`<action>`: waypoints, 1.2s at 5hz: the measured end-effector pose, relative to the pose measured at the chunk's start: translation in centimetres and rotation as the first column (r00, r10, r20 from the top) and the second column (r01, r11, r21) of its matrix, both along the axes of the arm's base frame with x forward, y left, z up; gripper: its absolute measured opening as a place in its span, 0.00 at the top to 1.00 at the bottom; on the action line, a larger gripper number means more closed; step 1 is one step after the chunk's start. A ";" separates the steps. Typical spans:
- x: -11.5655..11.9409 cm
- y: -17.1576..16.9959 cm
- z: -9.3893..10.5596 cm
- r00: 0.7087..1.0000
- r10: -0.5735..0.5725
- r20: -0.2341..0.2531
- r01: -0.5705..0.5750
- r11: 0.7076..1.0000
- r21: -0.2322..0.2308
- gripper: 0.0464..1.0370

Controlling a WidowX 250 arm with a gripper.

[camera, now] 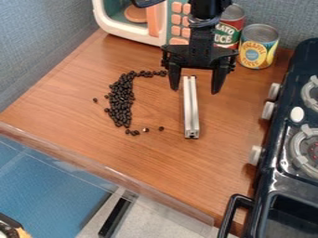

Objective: Sweep into pile

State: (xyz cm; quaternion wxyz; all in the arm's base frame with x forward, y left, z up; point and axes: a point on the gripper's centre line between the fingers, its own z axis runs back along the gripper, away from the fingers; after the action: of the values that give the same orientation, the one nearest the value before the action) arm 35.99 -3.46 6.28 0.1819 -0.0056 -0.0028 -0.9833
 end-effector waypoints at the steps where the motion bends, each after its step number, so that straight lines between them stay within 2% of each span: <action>1: -0.3 0.0 -1.4 0.999 0.005 -0.041 -0.005 1.000 0.004 0.04; 2: -0.3 0.2 -2.5 0.997 0.045 -0.055 -0.044 0.999 0.018 0.04; 4: 0.1 0.6 -4.1 0.989 0.137 -0.047 -0.135 0.989 0.053 0.06; 5: 0.2 0.5 -4.7 0.987 0.148 -0.056 -0.145 0.988 0.052 0.17; 6: 0.4 0.4 -5.0 0.984 0.169 -0.057 -0.166 0.985 0.054 0.48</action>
State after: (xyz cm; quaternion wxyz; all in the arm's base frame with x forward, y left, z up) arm 36.38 -3.04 1.24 0.2642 -0.0309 0.0262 -0.9636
